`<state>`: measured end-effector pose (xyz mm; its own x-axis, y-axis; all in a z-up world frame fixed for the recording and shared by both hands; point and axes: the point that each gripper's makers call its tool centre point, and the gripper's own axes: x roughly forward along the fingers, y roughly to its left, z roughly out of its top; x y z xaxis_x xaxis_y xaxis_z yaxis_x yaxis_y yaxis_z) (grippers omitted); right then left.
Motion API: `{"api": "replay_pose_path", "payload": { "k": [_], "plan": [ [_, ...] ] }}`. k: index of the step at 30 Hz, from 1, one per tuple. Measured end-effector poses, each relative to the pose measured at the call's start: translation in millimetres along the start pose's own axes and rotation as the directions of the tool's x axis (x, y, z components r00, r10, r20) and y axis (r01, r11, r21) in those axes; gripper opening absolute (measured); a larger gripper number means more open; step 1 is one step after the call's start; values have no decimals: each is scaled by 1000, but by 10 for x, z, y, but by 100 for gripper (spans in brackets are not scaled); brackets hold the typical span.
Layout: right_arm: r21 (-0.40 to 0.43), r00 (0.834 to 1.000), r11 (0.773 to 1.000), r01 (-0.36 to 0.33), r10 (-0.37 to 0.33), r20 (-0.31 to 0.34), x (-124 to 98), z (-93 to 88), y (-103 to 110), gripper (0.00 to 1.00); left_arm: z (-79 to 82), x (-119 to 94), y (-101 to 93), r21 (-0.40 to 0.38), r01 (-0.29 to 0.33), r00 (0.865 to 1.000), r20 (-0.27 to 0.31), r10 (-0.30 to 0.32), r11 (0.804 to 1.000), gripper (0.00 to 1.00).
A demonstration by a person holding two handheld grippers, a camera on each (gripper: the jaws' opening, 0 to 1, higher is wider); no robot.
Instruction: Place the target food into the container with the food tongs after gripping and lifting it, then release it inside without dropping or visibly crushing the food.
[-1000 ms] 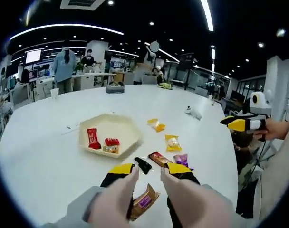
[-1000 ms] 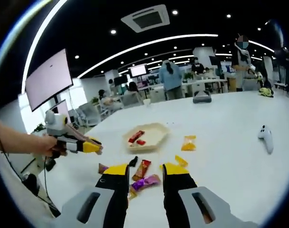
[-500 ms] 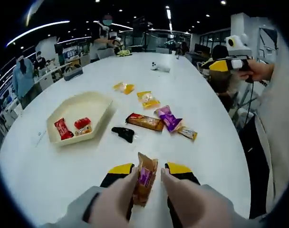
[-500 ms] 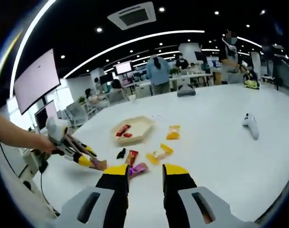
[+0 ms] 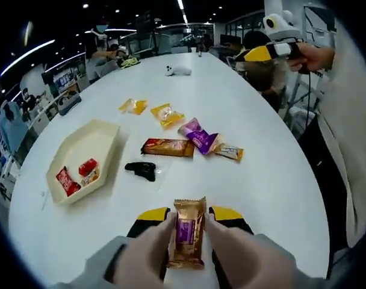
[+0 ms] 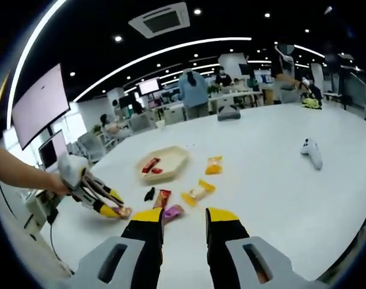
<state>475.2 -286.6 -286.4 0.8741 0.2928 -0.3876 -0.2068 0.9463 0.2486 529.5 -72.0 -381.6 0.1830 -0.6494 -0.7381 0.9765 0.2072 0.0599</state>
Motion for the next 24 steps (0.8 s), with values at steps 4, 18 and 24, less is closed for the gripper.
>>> {"api": "replay_pose_path", "payload": {
  "k": [4,18,24],
  "plan": [
    [1,1000,1000,-5,5,-8,9,-37,27,27,-33,-64,40,-16,-12,1000,2,12,1000,24],
    [23,1000,999,-23,24,-13,68,-57,82,26,-183,-46,56,-202,-25,999,41,34,979,20],
    [37,999,999,-35,36,-16,109,-95,140,25,-173,-32,133,-285,-88,995,8,95,955,17]
  ]
}}
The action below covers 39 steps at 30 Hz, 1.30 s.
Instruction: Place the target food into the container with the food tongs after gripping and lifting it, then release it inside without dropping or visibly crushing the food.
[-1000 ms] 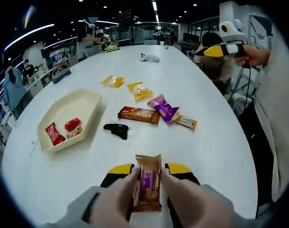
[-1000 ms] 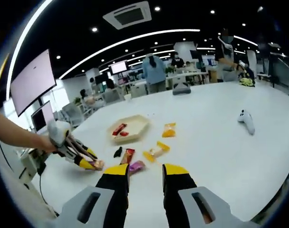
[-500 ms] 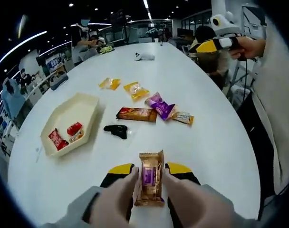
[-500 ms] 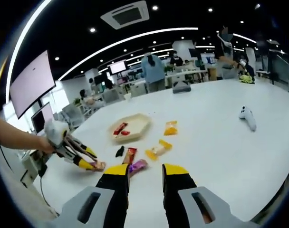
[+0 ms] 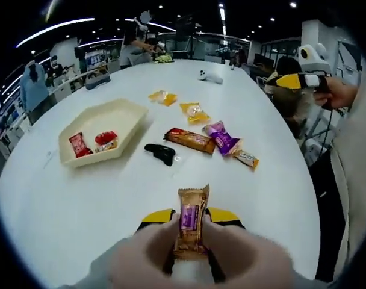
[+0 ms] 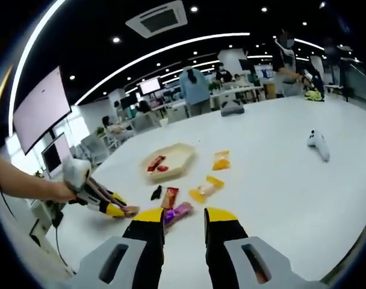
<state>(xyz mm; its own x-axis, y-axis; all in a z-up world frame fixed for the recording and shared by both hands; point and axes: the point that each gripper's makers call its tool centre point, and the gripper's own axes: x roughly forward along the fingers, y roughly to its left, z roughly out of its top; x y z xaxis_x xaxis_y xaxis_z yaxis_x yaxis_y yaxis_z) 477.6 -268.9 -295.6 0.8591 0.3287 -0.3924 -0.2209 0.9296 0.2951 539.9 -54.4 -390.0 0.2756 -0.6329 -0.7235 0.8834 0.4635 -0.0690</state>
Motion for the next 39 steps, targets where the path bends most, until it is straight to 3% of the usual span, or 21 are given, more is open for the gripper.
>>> {"api": "replay_pose_path", "payload": {
  "k": [1,2,3,5,10,13,15,20,29,34,39],
  "plan": [
    [-2,1000,1000,-3,3,-4,12,-10,10,25,7,4,15,-5,-19,1000,-15,19,1000,17],
    [-13,1000,1000,-7,7,-8,22,-13,19,25,36,6,32,67,-41,999,-7,42,997,17],
    [-14,1000,1000,-9,9,-6,24,-7,20,25,43,13,26,64,-52,999,-7,53,997,17],
    [-10,1000,1000,-11,11,-5,30,5,15,25,98,10,3,10,-54,999,4,54,998,17],
    [-5,1000,1000,-16,16,4,50,28,14,25,317,-93,77,-97,-73,992,92,82,993,18],
    [0,1000,1000,-22,22,11,65,36,24,25,378,-154,160,-117,-95,988,108,107,989,18],
    [0,1000,1000,-25,25,12,80,35,26,25,473,-220,251,-208,-90,982,147,122,974,18],
    [6,999,999,-35,34,20,121,48,26,25,525,-300,369,-257,-119,976,146,160,959,18],
    [17,999,999,-46,45,27,167,42,9,24,708,-337,504,-239,-166,970,136,202,957,18],
    [-27,996,997,-77,78,49,184,98,83,25,831,-393,622,-253,-181,962,157,225,950,18],
    [1,994,997,-82,82,73,183,119,73,27,962,-419,673,-234,-183,958,174,227,955,18]
  ]
}}
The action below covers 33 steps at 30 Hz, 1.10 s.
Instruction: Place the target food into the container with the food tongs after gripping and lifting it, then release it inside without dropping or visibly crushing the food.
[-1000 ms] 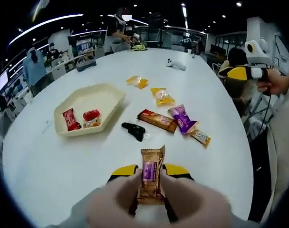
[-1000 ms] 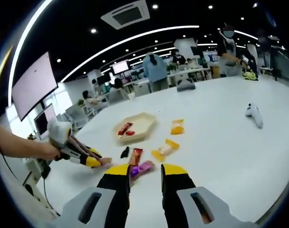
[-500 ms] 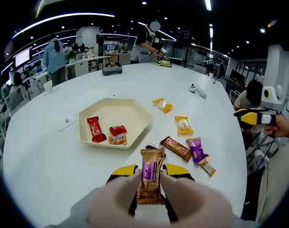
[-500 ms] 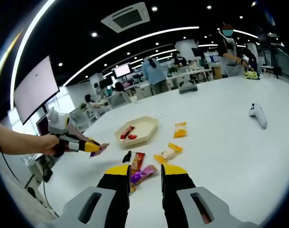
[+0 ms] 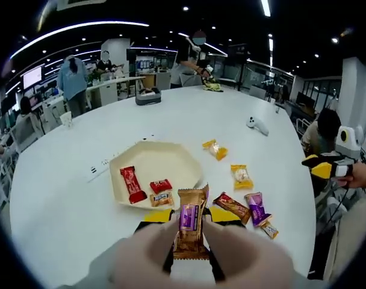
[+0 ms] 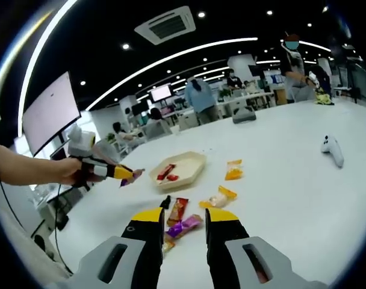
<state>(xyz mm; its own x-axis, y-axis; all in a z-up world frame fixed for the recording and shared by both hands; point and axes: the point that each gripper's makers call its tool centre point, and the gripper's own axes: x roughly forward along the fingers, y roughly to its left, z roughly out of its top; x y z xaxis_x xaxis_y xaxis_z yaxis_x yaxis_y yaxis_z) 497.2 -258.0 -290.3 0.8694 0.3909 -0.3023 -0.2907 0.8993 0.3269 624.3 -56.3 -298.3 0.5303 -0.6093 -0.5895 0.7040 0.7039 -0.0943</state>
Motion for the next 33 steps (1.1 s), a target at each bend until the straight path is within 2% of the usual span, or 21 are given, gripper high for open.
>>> {"api": "replay_pose_path", "payload": {
  "k": [5,8,17,20,23,27,33],
  "plan": [
    [10,1000,1000,-4,4,-3,4,-32,11,27,101,8,22,19,14,1000,13,-14,1000,19],
    [-62,999,998,-23,21,-29,6,-47,93,27,118,19,35,29,31,999,-6,-31,999,18],
    [-80,998,996,-49,46,-36,74,-14,208,27,313,11,220,72,13,1000,23,-15,997,19],
    [-81,998,995,-51,48,-36,70,22,258,26,387,24,235,25,35,998,41,-36,999,19],
    [-98,998,993,-63,61,-23,58,83,331,26,410,54,306,59,21,999,28,-22,998,19],
    [-117,997,990,-74,71,-23,65,92,365,26,530,103,360,93,20,999,29,-23,995,19],
    [-104,999,993,-46,46,-5,-14,117,289,26,696,137,404,130,18,999,39,-23,991,19]
  ]
}}
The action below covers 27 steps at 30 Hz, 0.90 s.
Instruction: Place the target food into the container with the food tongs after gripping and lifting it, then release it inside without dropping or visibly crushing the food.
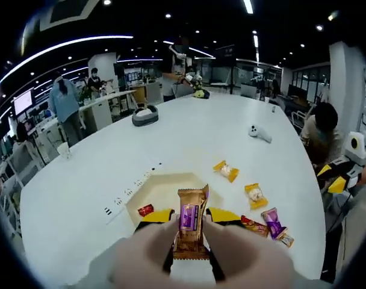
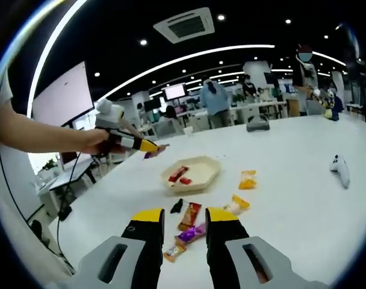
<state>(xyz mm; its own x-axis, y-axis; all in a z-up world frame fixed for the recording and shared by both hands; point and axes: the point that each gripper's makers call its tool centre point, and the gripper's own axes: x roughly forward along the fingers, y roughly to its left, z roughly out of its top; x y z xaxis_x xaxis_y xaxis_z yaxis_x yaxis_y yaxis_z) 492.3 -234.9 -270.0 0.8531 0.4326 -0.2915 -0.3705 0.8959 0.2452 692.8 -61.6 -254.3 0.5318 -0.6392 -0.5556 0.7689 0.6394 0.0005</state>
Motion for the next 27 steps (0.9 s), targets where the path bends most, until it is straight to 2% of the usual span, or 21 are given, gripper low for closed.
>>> {"api": "replay_pose_path", "payload": {
  "k": [5,8,11,21,27],
  "plan": [
    [48,1000,998,28,-28,10,-60,-12,-98,26,153,73,87,53,1,1000,3,-1,999,18],
    [49,999,998,44,-45,16,-88,3,-142,26,233,112,98,76,8,1000,2,-9,997,18],
    [60,998,996,58,-60,31,-100,38,-183,26,263,173,134,107,18,1000,-11,-17,994,18],
    [69,995,994,90,-93,40,-132,91,-295,26,318,350,287,133,42,999,-31,-38,990,18],
    [74,993,992,101,-105,55,-150,167,-333,26,423,479,349,149,61,998,-20,-59,987,18]
  ]
}}
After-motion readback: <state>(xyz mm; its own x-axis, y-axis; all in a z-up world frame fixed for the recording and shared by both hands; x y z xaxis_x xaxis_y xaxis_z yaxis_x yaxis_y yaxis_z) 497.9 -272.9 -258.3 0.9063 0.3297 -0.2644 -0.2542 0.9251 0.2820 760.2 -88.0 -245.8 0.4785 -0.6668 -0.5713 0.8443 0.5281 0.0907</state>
